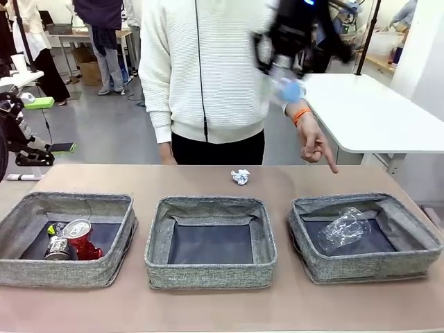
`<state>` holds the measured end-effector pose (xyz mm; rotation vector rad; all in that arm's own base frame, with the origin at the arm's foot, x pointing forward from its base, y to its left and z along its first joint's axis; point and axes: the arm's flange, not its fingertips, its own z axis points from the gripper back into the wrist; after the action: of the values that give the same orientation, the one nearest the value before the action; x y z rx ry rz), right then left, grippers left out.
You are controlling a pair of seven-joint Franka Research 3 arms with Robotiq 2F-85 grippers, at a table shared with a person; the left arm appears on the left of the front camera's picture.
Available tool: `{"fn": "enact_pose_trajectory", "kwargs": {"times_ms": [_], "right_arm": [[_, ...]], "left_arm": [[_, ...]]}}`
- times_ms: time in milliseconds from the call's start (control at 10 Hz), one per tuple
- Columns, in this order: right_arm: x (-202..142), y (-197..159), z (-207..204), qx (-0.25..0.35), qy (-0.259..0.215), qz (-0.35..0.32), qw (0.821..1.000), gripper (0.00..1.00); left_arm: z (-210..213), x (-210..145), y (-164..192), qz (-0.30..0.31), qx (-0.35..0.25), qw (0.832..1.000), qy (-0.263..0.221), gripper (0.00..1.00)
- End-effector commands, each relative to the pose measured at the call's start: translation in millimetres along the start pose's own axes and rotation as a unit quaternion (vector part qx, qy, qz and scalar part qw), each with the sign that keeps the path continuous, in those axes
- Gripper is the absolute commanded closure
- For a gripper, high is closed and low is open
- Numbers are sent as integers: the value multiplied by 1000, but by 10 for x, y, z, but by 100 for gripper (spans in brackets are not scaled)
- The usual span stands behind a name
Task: Sort the waste into the appropriate baskets.
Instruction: Place the picked waste into the Fabric basket indicated by the person.
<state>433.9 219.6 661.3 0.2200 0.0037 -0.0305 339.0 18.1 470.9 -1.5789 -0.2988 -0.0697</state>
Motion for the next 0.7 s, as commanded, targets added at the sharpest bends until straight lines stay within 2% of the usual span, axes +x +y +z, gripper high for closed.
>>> {"fn": "enact_pose_trajectory", "kwargs": {"times_ms": [0,100,300,400,600], "right_arm": [[-591,-1062,-311,11,-25,-32,999,74],[-696,-1432,-395,-15,-44,-55,997,74],[-782,-1971,-628,24,-48,-83,995,74],[-785,-2210,-814,47,-39,-112,992,74],[-741,-2588,-1288,52,-26,-192,980,74]], "left_arm": [[-13,-22,-29,-3,-8,1000,-1,0],[-13,-22,-29,-3,-8,1000,-1,0],[-13,-22,-29,-3,-8,1000,-1,0],[-13,-22,-29,-3,-8,1000,-1,0],[-13,-22,-29,-3,-8,1000,-1,0]]}}
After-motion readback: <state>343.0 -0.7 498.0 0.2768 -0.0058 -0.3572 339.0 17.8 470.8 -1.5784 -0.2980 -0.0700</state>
